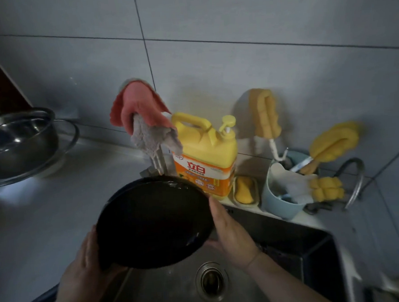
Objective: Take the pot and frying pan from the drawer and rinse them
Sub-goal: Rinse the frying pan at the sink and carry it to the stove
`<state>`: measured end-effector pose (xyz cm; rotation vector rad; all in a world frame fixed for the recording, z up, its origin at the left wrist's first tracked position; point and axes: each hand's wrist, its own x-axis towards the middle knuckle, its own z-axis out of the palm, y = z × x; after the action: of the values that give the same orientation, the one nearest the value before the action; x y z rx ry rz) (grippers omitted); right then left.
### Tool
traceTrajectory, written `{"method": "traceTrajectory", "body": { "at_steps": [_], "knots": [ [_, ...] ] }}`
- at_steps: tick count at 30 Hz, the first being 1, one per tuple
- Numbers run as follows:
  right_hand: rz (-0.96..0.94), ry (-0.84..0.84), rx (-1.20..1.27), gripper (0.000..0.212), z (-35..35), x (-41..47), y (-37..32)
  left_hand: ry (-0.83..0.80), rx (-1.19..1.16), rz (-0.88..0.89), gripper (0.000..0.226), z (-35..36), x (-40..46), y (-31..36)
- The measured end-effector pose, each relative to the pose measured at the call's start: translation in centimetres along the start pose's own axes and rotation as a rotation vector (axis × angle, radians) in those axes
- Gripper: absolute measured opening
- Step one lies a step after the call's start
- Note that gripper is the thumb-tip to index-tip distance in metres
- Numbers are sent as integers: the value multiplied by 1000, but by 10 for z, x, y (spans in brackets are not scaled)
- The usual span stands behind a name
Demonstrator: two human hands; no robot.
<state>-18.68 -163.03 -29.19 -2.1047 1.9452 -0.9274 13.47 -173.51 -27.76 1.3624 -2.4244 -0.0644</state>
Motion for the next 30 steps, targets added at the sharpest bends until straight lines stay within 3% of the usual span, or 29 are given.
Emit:
{"method": "traceTrajectory", "body": {
  "at_steps": [3, 7, 12, 17, 26, 30],
  "knots": [
    [27, 39, 9, 130, -10, -17, 17, -23, -28, 15, 100, 6, 11, 22],
    [118, 125, -22, 140, -30, -41, 32, 68, -72, 180, 90, 17, 25, 53],
    [191, 129, -74, 147, -43, -60, 43, 44, -127, 274, 87, 27, 31, 68],
    [148, 134, -102, 149, -32, -49, 36, 20, -119, 227, 85, 21, 26, 53],
    [-8, 46, -39, 110, 10, -2, -9, 8, -10, 26, 101, -5, 2, -13],
    [-35, 27, -27, 123, 21, 7, -18, 20, 9, 43, 101, -14, -4, -27]
  ]
}}
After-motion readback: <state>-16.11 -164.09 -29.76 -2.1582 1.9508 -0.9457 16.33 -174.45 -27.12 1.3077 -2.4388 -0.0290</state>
